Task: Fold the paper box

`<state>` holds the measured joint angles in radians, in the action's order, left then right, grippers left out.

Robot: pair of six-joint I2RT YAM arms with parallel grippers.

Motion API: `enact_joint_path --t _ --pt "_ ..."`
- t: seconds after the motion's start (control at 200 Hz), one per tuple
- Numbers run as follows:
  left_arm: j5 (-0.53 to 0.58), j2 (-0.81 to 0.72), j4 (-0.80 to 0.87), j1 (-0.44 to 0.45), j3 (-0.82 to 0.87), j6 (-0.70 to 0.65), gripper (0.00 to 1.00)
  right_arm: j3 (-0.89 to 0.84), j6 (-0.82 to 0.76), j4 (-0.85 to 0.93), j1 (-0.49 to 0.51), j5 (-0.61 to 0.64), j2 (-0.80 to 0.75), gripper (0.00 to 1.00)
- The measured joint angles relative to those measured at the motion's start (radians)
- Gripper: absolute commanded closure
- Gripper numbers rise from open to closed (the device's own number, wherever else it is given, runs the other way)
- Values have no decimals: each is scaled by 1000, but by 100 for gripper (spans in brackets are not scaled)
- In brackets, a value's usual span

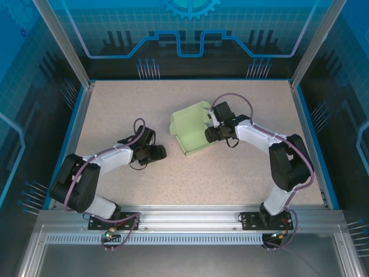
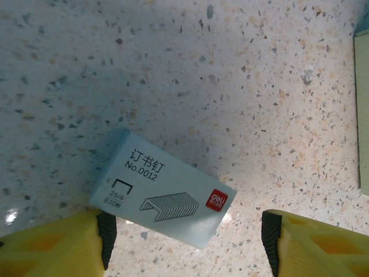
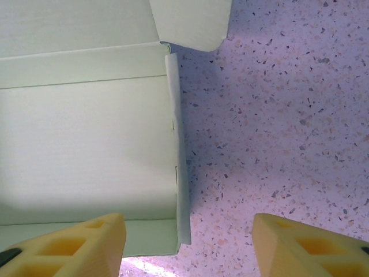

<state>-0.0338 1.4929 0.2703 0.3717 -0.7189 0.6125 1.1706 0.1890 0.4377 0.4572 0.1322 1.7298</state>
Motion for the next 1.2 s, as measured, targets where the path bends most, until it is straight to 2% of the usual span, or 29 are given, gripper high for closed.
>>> enact_joint_path --t 0.225,0.475,0.765,1.201 --pt "16 85 7 31 -86 -10 32 0 -6 1 0 1 0 39" --pt "77 183 14 84 -182 -64 45 0 -6 9 0 19 -3 39" --pt "151 193 80 141 -195 -151 47 -9 -7 15 0 24 -23 38" --pt "192 219 129 148 -227 -254 63 -12 -9 40 0 26 -55 38"
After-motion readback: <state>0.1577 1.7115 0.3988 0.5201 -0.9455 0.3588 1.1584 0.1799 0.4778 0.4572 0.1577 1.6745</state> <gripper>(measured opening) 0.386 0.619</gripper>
